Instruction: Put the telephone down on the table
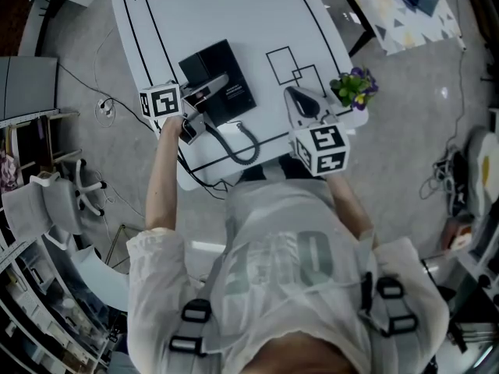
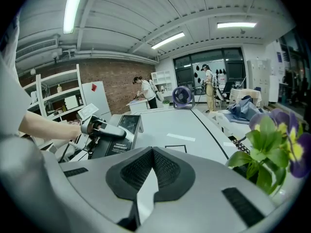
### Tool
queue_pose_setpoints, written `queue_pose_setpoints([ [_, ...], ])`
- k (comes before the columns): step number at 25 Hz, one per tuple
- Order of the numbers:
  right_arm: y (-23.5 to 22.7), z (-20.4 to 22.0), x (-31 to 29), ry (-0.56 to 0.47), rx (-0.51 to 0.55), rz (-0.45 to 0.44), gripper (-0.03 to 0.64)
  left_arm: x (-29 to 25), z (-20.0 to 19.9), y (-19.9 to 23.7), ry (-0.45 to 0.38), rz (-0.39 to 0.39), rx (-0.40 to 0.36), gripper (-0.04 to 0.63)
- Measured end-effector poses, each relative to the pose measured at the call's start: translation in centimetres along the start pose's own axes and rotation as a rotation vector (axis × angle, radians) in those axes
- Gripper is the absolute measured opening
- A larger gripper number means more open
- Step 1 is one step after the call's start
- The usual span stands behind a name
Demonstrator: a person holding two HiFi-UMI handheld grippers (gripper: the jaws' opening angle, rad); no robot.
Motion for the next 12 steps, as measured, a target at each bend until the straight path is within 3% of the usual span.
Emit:
queue_pose_setpoints([
  [12, 0.25, 0.21, -0.23, 0.011, 0.012, -0.004, 0.008, 0.45, 0.3, 0.76, -0.008, -0.015, 0.056, 0.161],
])
Point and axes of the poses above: the fingertips, and each gripper's own axes: x backward along the fingers, y to its left, z out of its underside, the point moved 8 cm from there along x, backward along the fingers, and after that the axes turned 8 degrees about -y, right-handed, at the moved point
